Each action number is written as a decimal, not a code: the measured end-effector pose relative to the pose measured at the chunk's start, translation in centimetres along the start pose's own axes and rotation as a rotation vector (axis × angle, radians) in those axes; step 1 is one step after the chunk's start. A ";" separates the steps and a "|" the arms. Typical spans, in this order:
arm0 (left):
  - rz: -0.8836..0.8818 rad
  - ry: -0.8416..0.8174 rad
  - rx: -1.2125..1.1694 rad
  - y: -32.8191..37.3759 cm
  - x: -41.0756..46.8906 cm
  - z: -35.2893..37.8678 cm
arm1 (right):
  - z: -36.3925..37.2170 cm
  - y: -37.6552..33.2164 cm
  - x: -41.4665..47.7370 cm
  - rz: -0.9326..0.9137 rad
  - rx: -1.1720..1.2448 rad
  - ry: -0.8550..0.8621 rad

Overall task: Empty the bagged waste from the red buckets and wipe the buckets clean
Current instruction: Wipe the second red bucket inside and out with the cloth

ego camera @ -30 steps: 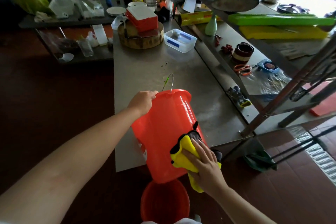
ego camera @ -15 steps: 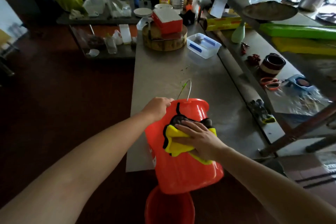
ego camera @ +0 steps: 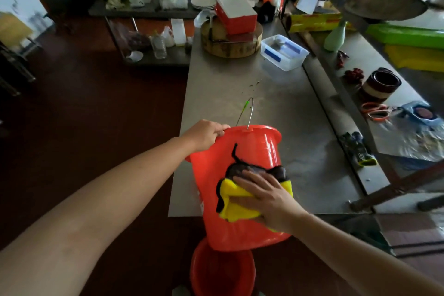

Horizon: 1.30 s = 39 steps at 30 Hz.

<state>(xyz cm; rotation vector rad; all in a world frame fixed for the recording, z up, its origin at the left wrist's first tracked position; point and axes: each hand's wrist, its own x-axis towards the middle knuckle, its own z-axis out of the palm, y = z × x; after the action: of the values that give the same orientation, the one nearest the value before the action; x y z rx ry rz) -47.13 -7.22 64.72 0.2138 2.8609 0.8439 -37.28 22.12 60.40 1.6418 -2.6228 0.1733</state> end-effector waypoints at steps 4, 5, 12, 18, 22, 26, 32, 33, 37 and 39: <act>-0.012 0.002 -0.019 -1.0 -0.5 0.1 | 2.6 -2.7 -5.3 -0.146 -0.036 -0.002; -0.011 0.011 -0.027 -1.2 -0.7 0.1 | 2.8 -2.9 -6.0 -0.183 -0.051 -0.006; 0.011 0.072 -0.048 -2.4 -2.2 0.2 | 0.6 0.4 -1.5 -0.224 -0.037 -0.018; -0.015 0.105 -0.092 -4.2 -4.1 -0.4 | -3.1 5.9 6.6 0.033 0.055 0.073; -0.049 0.096 -0.128 -5.4 -5.0 -0.9 | -2.5 5.1 8.1 0.052 0.048 0.073; -0.073 0.097 -0.187 -5.8 -5.2 -0.8 | -0.7 2.0 4.5 0.035 0.088 0.113; -0.149 0.107 -0.309 -7.3 -6.5 -0.8 | 3.0 -2.8 -4.5 -0.019 0.097 0.129; -0.154 0.111 -0.313 -7.3 -6.7 -0.9 | 3.2 -3.2 -5.0 -0.012 0.086 0.121; -0.067 0.132 -0.116 -7.0 -7.7 -1.0 | 2.9 -4.0 -4.5 0.011 0.087 0.101; 0.026 0.295 0.036 -6.5 -8.0 -1.2 | 2.9 -4.5 -3.9 -0.001 0.085 0.089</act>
<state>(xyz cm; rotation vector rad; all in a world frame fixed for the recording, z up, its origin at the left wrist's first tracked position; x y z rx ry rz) -40.09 -14.66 62.98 0.1416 3.1542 0.8976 -31.48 23.36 57.51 1.6197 -2.5826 0.3542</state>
